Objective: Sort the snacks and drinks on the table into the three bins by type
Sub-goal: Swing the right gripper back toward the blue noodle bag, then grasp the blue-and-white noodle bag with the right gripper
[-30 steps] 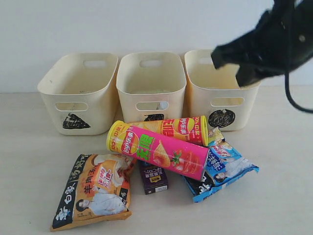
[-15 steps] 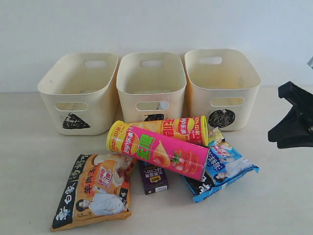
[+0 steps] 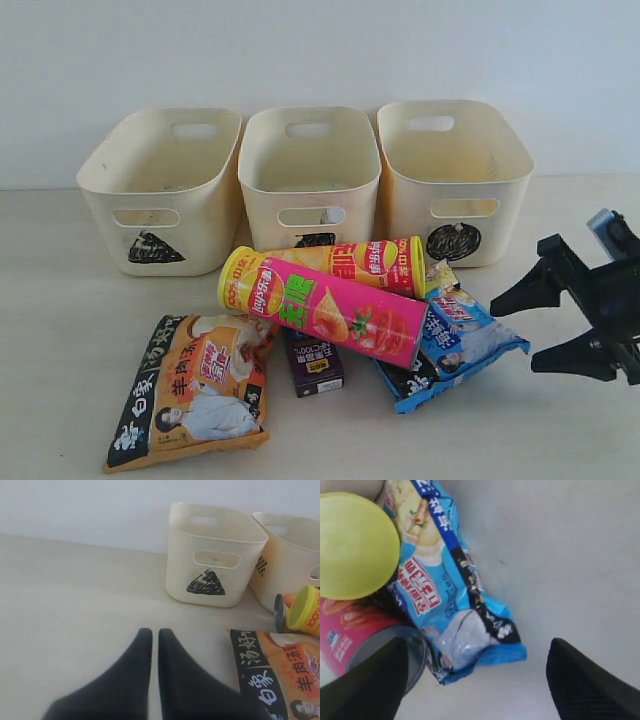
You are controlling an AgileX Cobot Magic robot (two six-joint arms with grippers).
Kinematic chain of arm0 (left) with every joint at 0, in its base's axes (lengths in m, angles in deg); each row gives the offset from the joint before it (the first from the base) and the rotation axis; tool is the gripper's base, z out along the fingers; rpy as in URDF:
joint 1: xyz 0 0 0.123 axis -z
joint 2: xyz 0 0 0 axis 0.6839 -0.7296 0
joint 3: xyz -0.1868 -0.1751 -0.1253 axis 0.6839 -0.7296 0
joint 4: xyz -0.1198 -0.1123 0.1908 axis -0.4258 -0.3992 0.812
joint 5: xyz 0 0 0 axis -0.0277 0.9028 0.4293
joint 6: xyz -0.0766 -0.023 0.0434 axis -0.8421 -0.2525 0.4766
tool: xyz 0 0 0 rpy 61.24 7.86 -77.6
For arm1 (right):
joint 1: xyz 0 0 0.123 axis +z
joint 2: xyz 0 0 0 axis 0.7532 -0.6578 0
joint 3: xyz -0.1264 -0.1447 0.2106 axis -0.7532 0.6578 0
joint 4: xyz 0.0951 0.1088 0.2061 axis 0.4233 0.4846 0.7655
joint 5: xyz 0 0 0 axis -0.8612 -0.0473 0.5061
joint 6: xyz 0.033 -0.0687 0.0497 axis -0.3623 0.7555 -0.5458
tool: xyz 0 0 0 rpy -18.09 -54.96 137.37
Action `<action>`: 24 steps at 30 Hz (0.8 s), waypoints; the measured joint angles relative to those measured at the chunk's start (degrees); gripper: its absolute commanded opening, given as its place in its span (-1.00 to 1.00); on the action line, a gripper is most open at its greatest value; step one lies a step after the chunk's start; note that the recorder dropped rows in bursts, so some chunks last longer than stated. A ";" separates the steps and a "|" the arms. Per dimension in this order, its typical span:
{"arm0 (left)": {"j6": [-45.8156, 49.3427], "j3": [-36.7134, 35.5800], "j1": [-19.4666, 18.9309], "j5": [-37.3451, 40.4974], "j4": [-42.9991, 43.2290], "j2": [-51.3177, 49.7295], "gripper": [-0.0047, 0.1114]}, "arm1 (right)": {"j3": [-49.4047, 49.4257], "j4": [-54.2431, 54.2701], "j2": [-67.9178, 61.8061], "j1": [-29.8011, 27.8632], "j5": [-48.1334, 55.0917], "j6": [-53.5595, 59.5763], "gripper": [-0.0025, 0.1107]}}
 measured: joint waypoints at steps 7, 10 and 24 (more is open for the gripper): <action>0.00 0.00 0.00 0.00 0.00 0.00 -0.85 | 0.00 10.92 -7.67 0.00 0.77 8.71 0.26; 0.00 0.00 0.00 0.00 0.00 0.00 -0.85 | -0.10 15.34 -9.62 0.00 2.43 12.35 0.26; 0.00 0.00 0.00 0.00 0.00 0.00 -0.85 | -0.66 19.66 -12.31 1.59 6.15 17.90 0.26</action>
